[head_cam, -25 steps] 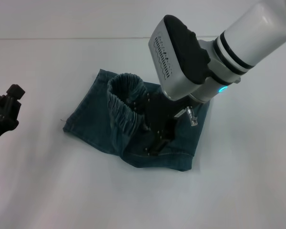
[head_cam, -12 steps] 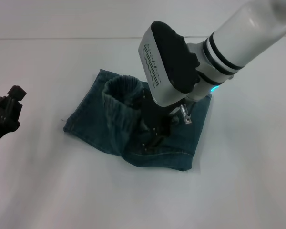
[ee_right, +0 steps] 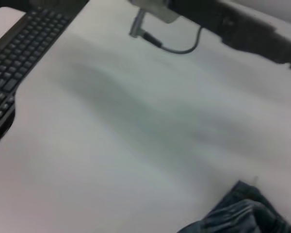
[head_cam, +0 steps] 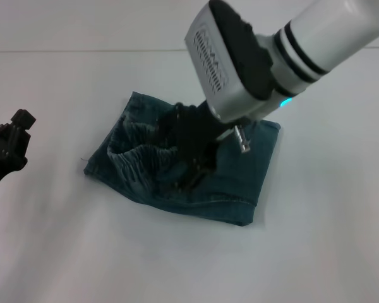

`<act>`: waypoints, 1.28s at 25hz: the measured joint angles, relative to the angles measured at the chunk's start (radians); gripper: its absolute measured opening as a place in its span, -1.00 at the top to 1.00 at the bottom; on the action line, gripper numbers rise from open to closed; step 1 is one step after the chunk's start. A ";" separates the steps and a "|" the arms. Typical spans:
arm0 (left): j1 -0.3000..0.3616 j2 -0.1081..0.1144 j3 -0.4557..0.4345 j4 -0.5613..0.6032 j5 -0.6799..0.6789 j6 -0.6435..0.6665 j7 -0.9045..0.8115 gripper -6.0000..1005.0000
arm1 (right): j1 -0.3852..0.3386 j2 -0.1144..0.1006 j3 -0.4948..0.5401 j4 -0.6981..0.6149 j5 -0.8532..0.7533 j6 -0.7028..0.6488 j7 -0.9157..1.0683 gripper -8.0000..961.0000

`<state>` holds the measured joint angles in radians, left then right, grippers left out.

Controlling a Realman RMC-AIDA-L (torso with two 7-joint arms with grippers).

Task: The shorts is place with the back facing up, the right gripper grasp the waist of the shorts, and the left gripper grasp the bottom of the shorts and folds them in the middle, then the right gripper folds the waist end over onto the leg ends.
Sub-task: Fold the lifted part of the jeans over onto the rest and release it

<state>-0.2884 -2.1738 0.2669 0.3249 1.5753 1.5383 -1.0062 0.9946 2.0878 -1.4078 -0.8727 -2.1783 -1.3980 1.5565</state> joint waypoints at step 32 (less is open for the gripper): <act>-0.001 0.037 0.154 0.301 0.373 0.230 -0.099 0.02 | -0.205 -0.012 0.357 -0.317 -0.172 -0.329 0.824 -0.92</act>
<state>-0.2899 -2.1372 0.4209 0.6259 1.9488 1.7679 -1.1054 0.7893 2.0759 -1.0507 -1.1894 -2.3499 -1.7267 2.3807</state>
